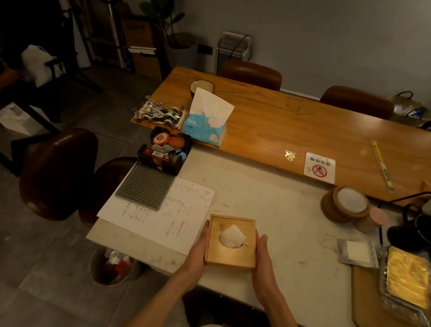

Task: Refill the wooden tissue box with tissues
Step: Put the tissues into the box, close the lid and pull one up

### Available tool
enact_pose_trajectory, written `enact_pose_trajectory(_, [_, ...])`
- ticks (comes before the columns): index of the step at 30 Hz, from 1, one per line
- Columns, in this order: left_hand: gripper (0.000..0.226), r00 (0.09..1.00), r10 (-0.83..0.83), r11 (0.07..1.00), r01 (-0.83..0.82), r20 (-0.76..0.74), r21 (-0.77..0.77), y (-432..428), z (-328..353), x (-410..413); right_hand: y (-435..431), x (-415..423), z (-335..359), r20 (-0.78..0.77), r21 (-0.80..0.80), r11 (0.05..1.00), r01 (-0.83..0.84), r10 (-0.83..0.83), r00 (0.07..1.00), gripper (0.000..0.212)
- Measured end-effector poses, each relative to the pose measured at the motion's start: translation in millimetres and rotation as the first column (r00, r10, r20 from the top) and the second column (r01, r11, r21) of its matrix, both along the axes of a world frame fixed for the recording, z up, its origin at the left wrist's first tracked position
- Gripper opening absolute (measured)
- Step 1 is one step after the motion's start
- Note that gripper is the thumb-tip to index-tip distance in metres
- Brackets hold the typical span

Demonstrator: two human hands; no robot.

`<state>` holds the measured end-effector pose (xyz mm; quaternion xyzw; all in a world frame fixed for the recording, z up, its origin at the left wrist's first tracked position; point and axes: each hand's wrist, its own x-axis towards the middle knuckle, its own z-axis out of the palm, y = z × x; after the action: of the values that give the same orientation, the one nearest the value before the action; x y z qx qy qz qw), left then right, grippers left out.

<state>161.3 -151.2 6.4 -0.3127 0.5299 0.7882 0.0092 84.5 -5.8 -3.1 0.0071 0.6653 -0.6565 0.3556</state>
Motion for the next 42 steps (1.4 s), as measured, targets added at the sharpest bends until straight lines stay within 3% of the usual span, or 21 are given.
enact_pose_trajectory(6, [0.048,0.999,-0.044,0.998,0.043,0.022,0.054,-19,10,-11,-12,0,9,0.054,-0.046,0.996,0.081,-0.078,0.995,0.047])
enact_pose_trajectory(14, [0.055,0.995,-0.102,0.986,0.100,0.013,0.135,-39,-8,-25,-28,-6,-1,0.105,-0.007,0.987,0.158,-0.157,0.982,0.055])
enact_pose_trajectory(23, [0.046,0.982,-0.165,0.981,0.173,-0.093,0.089,-101,15,-125,-88,-101,18,-0.010,-0.065,0.980,0.185,-0.186,0.982,0.054])
enact_pose_trajectory(33, [0.049,0.985,-0.171,0.970,0.172,-0.021,0.172,-128,3,-193,-121,-163,9,0.082,-0.048,0.971,0.236,-0.232,0.969,0.055])
enact_pose_trajectory(42, [0.044,0.987,-0.160,0.982,0.160,-0.005,0.096,-131,-12,-200,-124,-167,-6,0.111,-0.077,0.963,0.258,-0.249,0.962,0.051])
